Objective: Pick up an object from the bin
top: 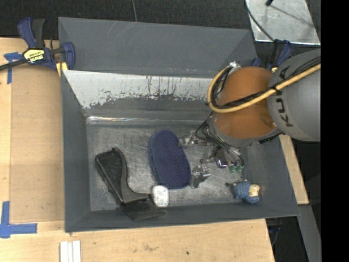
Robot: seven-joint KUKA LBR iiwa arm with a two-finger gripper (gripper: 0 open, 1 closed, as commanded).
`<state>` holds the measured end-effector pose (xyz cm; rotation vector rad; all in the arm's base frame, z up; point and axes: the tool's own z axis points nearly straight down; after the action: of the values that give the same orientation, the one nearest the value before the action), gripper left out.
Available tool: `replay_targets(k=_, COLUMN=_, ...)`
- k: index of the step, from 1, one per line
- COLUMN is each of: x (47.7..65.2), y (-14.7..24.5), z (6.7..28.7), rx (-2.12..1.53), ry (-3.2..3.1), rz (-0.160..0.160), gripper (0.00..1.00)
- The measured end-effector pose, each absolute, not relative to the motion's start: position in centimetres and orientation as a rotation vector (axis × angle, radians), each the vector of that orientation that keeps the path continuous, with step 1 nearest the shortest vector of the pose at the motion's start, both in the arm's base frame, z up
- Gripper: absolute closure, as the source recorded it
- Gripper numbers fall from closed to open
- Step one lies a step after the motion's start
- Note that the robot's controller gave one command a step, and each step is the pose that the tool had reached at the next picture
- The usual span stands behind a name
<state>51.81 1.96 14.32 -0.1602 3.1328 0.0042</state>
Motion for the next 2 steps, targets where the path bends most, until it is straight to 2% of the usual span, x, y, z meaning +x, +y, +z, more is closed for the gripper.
replay_targets(k=1, x=54.6, y=7.9, z=9.6, rx=0.577, ry=3.078, rz=0.001, gripper=0.00)
replay_targets(k=2, x=53.6, y=9.3, z=13.8, rx=0.097, ry=3.132, rz=0.002, gripper=0.00)
